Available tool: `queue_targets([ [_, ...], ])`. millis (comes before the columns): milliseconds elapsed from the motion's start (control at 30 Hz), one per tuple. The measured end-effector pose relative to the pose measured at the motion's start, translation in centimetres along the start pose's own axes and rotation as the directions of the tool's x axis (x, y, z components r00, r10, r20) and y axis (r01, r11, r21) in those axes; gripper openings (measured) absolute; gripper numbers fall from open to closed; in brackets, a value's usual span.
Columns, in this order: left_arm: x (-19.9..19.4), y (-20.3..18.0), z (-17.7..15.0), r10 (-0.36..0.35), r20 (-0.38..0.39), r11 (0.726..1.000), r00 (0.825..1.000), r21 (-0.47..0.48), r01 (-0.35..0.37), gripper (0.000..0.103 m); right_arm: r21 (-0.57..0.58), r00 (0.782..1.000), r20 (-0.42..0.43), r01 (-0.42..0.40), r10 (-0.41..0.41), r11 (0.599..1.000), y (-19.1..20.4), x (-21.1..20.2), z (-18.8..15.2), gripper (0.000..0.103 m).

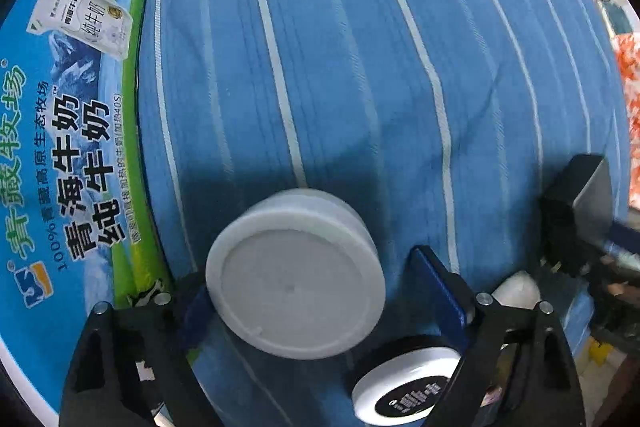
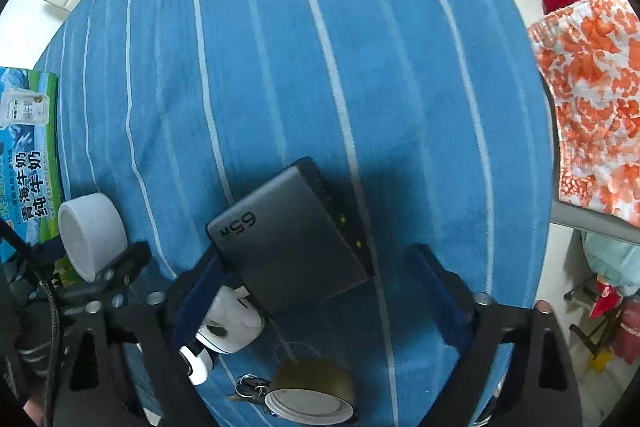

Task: Organize rigid objects
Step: 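Grasp the white cream jar with the left tool while the right tool grasps the grey charger, then carry the cream jar and charger into the blue box with both tools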

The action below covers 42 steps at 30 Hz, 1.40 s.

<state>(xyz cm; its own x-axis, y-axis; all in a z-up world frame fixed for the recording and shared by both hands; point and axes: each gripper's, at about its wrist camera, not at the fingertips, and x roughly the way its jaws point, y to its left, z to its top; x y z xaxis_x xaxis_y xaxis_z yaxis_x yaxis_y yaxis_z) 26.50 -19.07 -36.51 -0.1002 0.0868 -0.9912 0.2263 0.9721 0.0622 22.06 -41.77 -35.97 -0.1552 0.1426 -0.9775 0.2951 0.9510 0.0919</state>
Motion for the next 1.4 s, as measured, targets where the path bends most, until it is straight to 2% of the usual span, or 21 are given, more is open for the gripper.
queue_targets([
  [67, -0.7, -0.1, 0.5, -0.017, 0.025, 1.000, 1.000, -0.003, 0.017, 0.066, -0.011, 1.000, 0.004, 0.017, -0.016, 1.000, 0.3, 0.1, -0.4, 0.071],
  [167, -1.4, -0.5, 1.2, -0.051, 0.028, 0.999, 0.998, 0.013, 0.051, 0.066, 0.028, 0.999, 0.007, 0.032, -0.032, 0.999, -0.6, -0.1, -1.0, 0.068],
  [367, -1.7, -2.8, 1.6, -0.040, 0.048, 0.997, 0.998, 0.066, 0.037, 0.067, 0.087, 1.000, -0.005, -0.018, 0.018, 0.996, -2.3, 0.1, -0.7, 0.070],
  [567, -1.3, -2.3, 1.5, -0.033, 0.044, 0.997, 0.998, 0.076, 0.029, 0.066, 0.083, 0.997, 0.007, 0.080, -0.081, 0.993, -0.8, 0.2, -0.9, 0.068],
  [667, -1.1, -1.4, 1.7, -0.025, 0.055, 0.996, 0.998, 0.085, 0.020, 0.066, 0.102, 0.996, 0.013, 0.086, -0.088, 0.991, -0.7, 0.0, -1.3, 0.068],
  [833, -3.2, -1.4, 0.3, -0.046, 0.096, 0.995, 0.994, 0.089, 0.038, 0.066, 0.121, 0.994, 0.038, 0.102, -0.107, 0.987, -0.6, -1.3, -2.6, 0.067],
  [1000, -6.5, -1.1, -1.3, -0.099, 0.150, 0.993, 0.984, 0.084, 0.087, 0.066, 0.135, 0.994, 0.071, 0.075, -0.086, 0.988, -0.4, -3.0, -4.3, 0.067],
  [1033, -7.0, -0.8, -1.6, -0.110, 0.157, 0.992, 0.981, 0.080, 0.098, 0.052, 0.132, 0.993, 0.085, 0.068, -0.080, 0.989, -0.1, -3.7, -4.7, 0.067],
  [1067, -7.6, -0.6, -1.9, -0.095, 0.175, 0.993, 0.980, 0.080, 0.082, 0.011, 0.131, 0.992, 0.095, 0.065, -0.078, 0.989, 0.1, -4.3, -5.0, 0.067],
  [1100, -8.2, -0.4, -2.2, -0.100, 0.193, 0.992, 0.976, 0.089, 0.085, 0.007, 0.128, 0.992, 0.104, 0.063, -0.077, 0.990, 0.5, -4.8, -5.2, 0.067],
  [1233, -8.2, 0.5, -2.0, -0.130, 0.183, 0.990, 0.974, 0.076, 0.118, 0.008, 0.098, 0.987, 0.138, 0.068, -0.082, 0.993, 1.6, -6.5, -5.7, 0.067],
  [1300, -7.6, 1.8, -1.4, -0.184, 0.166, 0.983, 0.969, 0.043, 0.179, 0.009, 0.089, 0.986, 0.143, 0.069, -0.081, 0.994, 2.1, -6.7, -5.7, 0.067],
  [1333, -7.5, 2.3, -1.1, -0.220, 0.153, 0.975, 0.963, 0.019, 0.220, 0.013, 0.077, 0.987, 0.143, 0.065, -0.076, 0.995, 2.2, -6.7, -5.8, 0.067],
  [1367, -7.4, 2.7, -0.9, -0.232, 0.145, 0.972, 0.962, -0.002, 0.235, 0.031, 0.078, 0.987, 0.145, 0.060, -0.070, 0.995, 2.1, -6.7, -5.8, 0.067],
  [1400, -7.2, 3.3, -0.5, -0.238, 0.141, 0.970, 0.961, -0.022, 0.244, 0.042, 0.078, 0.988, 0.142, 0.058, -0.069, 0.995, 2.1, -6.7, -5.9, 0.067],
])
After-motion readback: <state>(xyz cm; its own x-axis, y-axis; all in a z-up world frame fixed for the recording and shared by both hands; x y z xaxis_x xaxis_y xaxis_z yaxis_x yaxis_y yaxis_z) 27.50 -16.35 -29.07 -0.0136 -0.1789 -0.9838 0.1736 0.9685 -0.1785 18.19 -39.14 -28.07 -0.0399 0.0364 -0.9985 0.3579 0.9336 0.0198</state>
